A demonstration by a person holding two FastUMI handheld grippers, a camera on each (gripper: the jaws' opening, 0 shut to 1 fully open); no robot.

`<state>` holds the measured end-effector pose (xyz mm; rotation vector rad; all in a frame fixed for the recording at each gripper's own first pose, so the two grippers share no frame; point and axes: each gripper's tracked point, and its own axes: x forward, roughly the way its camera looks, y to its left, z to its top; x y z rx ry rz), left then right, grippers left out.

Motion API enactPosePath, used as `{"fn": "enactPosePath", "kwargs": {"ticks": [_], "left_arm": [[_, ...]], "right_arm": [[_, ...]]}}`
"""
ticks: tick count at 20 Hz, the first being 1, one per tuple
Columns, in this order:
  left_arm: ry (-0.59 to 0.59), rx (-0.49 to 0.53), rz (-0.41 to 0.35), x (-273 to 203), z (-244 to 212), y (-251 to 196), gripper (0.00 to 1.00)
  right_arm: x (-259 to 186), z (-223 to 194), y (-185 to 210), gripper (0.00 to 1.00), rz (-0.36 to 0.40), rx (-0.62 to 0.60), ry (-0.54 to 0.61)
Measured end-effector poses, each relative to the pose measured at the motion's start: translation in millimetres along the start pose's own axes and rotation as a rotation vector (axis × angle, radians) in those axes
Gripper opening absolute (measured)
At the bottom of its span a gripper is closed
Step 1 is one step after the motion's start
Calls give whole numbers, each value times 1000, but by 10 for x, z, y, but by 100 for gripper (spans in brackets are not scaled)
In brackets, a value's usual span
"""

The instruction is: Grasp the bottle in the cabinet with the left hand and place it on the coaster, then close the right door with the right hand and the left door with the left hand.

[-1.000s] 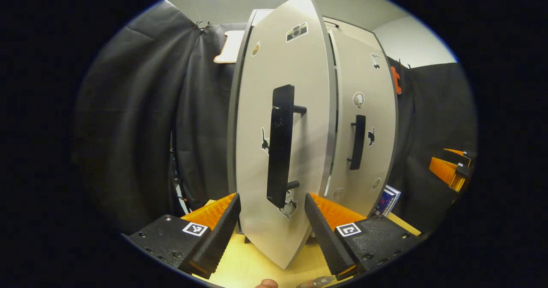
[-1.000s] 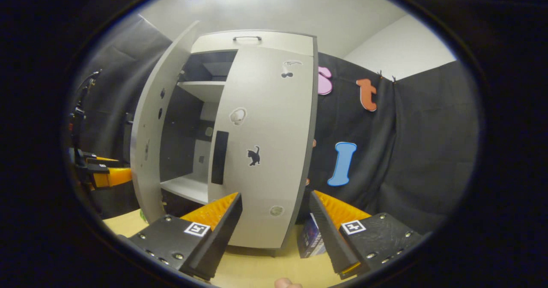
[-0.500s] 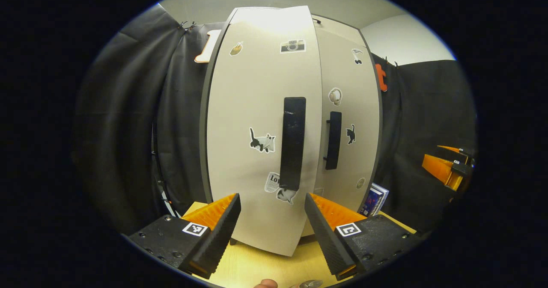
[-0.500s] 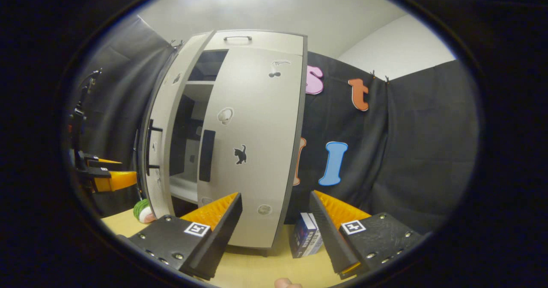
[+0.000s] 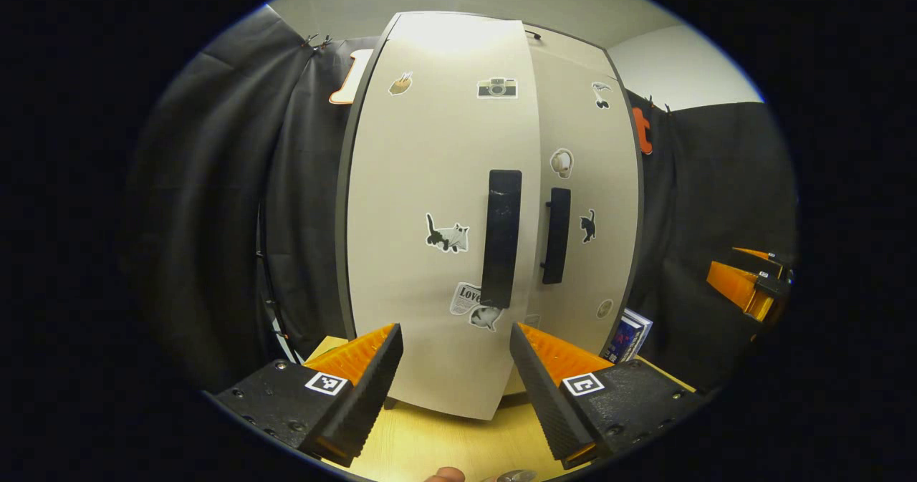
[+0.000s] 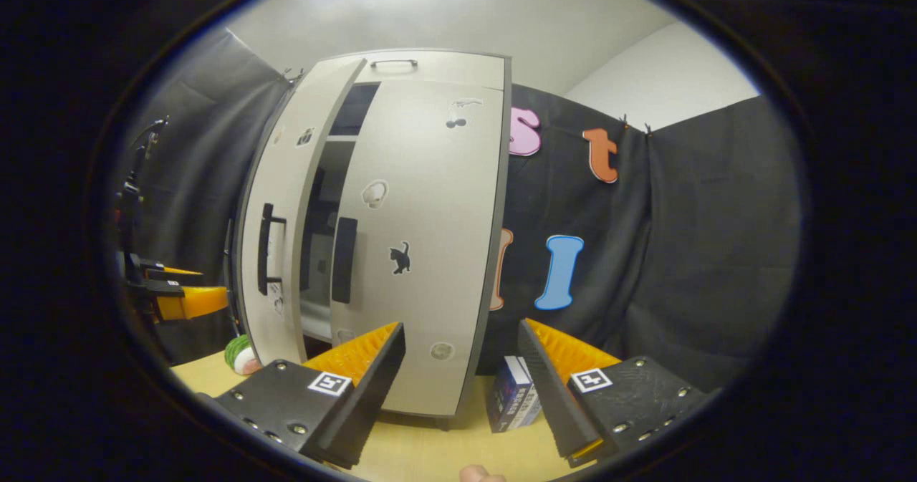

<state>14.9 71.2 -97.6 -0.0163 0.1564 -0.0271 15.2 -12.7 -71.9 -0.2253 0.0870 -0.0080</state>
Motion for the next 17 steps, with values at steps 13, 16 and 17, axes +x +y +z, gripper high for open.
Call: {"fn": "enactPosePath", "kwargs": {"ticks": [13, 16, 17], "left_arm": [[7, 1, -8, -2, -8, -23, 93], [9, 1, -6, -13, -23, -14, 93], [10, 1, -6, -19, -18, -15, 94]], "right_arm": [[-19, -22, -10, 95, 2, 1, 7], [-44, -36, 9, 96, 7, -1, 8], [-40, -32, 5, 96, 8, -1, 8]]}}
